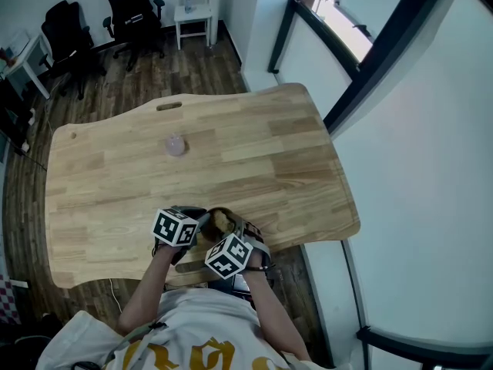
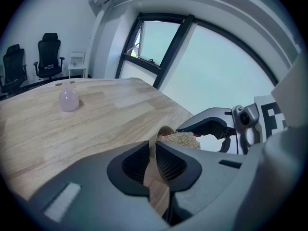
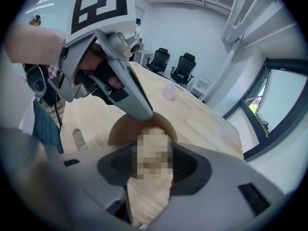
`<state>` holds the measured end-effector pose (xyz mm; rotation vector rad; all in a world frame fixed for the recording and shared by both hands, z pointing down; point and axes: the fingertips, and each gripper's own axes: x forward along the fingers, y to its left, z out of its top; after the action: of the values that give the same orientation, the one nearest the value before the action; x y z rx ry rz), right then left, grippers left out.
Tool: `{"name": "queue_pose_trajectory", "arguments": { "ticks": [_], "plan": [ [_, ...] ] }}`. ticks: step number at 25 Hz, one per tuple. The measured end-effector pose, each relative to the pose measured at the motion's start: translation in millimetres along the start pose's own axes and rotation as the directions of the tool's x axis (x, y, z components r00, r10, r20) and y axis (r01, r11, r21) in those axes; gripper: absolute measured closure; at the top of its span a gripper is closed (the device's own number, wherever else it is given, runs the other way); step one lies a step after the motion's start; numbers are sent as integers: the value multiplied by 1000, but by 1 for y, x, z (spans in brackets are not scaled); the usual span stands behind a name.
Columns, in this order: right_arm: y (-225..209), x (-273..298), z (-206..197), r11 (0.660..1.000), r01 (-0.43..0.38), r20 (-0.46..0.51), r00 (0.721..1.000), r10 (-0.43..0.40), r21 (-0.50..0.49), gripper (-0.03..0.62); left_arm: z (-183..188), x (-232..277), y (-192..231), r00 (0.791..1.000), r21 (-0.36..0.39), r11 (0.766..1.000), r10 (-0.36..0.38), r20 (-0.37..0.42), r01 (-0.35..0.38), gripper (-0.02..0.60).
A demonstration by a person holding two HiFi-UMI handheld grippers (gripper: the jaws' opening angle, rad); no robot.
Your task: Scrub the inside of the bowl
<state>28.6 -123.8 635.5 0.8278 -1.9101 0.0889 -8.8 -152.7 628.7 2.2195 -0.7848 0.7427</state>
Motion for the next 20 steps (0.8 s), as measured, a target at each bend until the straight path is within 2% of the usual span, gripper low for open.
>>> {"name": "queue_pose_trajectory", "arguments": {
  "ticks": [8, 13, 20],
  "plan": [
    [13, 0, 3, 994, -86, 49, 995, 89, -62, 410, 0, 6, -3, 1000, 27, 1000, 4, -23, -4, 548],
    [30, -3, 9, 979, -179, 96, 978, 188, -96, 410, 2, 6, 1, 1000, 37, 999, 19, -22, -19, 548],
    [41, -2, 4, 961, -220, 62, 970, 233, -168, 410, -4, 5, 1, 998, 58, 997, 43, -47, -40, 548]
  ]
}}
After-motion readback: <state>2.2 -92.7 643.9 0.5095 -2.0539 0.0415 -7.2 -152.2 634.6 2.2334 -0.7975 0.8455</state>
